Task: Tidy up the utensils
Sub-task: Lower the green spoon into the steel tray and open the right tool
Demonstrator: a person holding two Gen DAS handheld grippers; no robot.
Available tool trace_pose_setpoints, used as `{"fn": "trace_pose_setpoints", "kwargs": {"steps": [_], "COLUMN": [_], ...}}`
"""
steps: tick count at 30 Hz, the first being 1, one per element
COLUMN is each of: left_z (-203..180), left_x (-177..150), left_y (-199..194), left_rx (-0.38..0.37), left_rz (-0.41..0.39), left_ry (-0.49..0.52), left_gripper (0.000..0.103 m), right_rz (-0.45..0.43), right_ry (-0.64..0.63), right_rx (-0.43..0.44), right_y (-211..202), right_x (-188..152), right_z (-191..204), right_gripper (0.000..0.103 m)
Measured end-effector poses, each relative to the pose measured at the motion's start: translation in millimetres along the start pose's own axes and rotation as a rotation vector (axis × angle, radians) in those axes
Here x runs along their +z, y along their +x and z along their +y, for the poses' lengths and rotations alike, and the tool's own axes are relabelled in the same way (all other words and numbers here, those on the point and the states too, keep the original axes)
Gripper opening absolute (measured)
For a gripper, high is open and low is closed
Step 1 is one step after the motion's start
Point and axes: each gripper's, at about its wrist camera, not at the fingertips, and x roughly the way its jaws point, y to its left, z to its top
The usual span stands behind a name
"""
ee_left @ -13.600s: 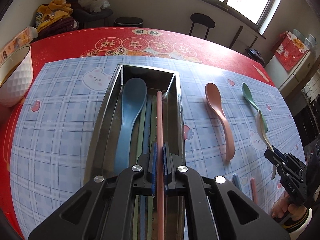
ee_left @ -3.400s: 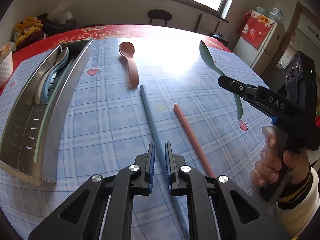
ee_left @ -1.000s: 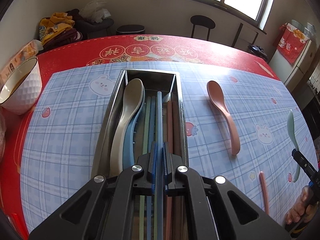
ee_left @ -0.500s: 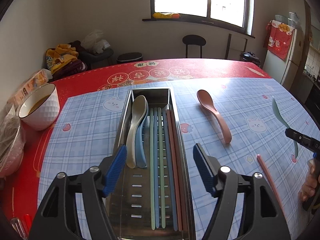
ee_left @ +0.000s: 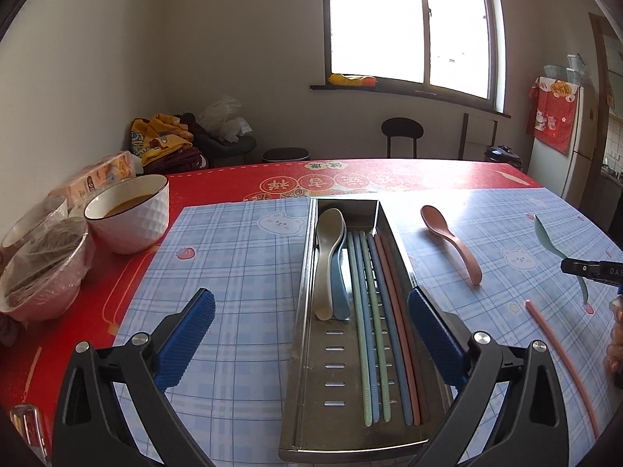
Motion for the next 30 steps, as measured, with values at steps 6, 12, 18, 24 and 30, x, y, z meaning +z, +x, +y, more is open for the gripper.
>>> {"fn": "trace_pose_setpoints", "kwargs": {"steps": [6,12,18,24,30], "left_z": [24,34,46,51,55], "left_x": [0,-1,-2,-3,-4], "left_y": [-1,2,3,6,7], "left_rx": [-0.019,0.021,0.032,0.037,0.039], "left_rz": [0.004,0.016,0.02,0.029,0.032], "left_ry": [-0.111,-0.15,-0.203,-0.22,-0.238], "left_gripper": [0.097,0.097,0.097,0.097,0.097], "right_rz": [0.034,0.075,0.171,0.258,0.316], "right_ry": [-0.045,-0.103,-0.174,-0.136,-0.052], "right_rx": [-0.065,0.002,0.095,0.08,0.016], "right_y": [9,29,76,124,155], "right_x": [15,48,62,57,47], "right_z": [20,88,182,230,233], "right_gripper": [0.014,0.014,0.014,0.014,0.014]}}
